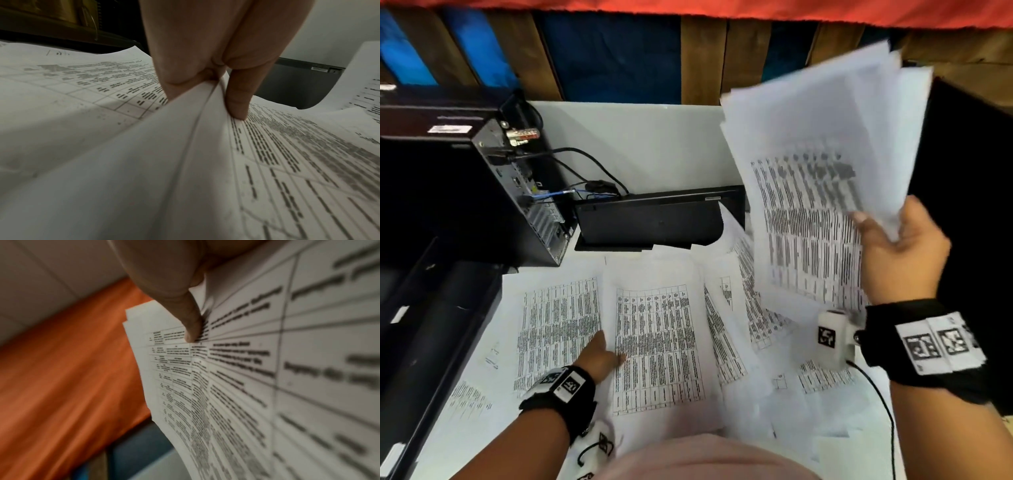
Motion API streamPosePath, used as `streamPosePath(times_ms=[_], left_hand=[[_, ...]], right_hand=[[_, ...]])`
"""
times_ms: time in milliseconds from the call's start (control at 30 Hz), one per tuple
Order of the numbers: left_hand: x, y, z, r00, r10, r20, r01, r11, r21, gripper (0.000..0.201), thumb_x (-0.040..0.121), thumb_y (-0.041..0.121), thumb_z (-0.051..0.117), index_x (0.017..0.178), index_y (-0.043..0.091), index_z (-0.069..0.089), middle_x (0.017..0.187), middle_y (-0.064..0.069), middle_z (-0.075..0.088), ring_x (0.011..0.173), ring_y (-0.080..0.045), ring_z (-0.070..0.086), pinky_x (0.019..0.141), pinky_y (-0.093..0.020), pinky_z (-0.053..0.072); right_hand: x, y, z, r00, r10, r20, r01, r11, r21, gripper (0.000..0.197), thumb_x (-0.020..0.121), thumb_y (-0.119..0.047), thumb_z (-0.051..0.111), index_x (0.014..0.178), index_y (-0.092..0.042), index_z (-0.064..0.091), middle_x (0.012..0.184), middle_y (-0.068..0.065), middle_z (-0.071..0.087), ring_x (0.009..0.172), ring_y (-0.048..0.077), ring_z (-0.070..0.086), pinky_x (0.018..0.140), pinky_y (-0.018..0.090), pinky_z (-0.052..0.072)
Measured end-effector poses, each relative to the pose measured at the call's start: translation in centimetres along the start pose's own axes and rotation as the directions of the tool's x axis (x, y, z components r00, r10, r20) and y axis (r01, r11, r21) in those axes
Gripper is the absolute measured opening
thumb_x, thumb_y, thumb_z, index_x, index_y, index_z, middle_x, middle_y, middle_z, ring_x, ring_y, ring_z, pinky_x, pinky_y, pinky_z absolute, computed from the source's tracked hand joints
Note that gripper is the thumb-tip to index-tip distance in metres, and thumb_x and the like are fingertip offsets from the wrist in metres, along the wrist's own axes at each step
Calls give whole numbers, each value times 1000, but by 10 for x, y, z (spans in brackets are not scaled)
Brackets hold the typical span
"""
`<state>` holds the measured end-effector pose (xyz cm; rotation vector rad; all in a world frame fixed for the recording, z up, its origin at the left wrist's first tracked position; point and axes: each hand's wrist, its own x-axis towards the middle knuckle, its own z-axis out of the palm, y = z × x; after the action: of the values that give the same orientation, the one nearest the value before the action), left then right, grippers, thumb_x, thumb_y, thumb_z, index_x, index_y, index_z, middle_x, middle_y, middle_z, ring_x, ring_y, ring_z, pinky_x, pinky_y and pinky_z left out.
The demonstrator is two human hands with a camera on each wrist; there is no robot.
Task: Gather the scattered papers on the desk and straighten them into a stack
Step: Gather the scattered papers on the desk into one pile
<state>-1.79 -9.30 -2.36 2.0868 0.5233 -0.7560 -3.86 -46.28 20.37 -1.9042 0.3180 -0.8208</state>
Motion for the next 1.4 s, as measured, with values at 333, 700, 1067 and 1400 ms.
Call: streamPosePath(times_ms=[333,700,1067,1400], left_hand=[[-15,10,0,999,35,25,-30,984,-178,62,100,31,43,151,8,16,158,-12,21,145,-30,25,118,-45,22],[-3,-12,5,996,72,52,-58,972,-229,98,84,18,71,153,10,2,160,-12,11,147,-31,18,118,-43,19],[-7,-3,6,994,107,27,-101,978,-183,81,94,18,57,151,4,2,159,-18,15,145,-32,22,116,-42,22],[9,11,-19,979,172,-111,-185,976,-119,47,88,22,63,131,7,49,113,-11,62,98,-27,61,90,-38,51]], right_hand=[[-63,75,94,807,423,413,-355,905,-232,35,86,-13,67,119,-8,58,107,6,66,94,20,63,74,24,46],[-137,127,159,394,672,627,-338,741,-581,62,96,-30,50,149,-10,24,154,11,28,140,27,33,115,35,28],[-105,152,138,460,754,470,-470,655,-592,70,88,-44,58,141,-5,35,142,10,46,130,32,46,109,38,37],[-129,159,145,512,747,424,-440,652,-618,59,65,-15,84,115,-5,57,106,10,65,95,25,60,81,30,49]])
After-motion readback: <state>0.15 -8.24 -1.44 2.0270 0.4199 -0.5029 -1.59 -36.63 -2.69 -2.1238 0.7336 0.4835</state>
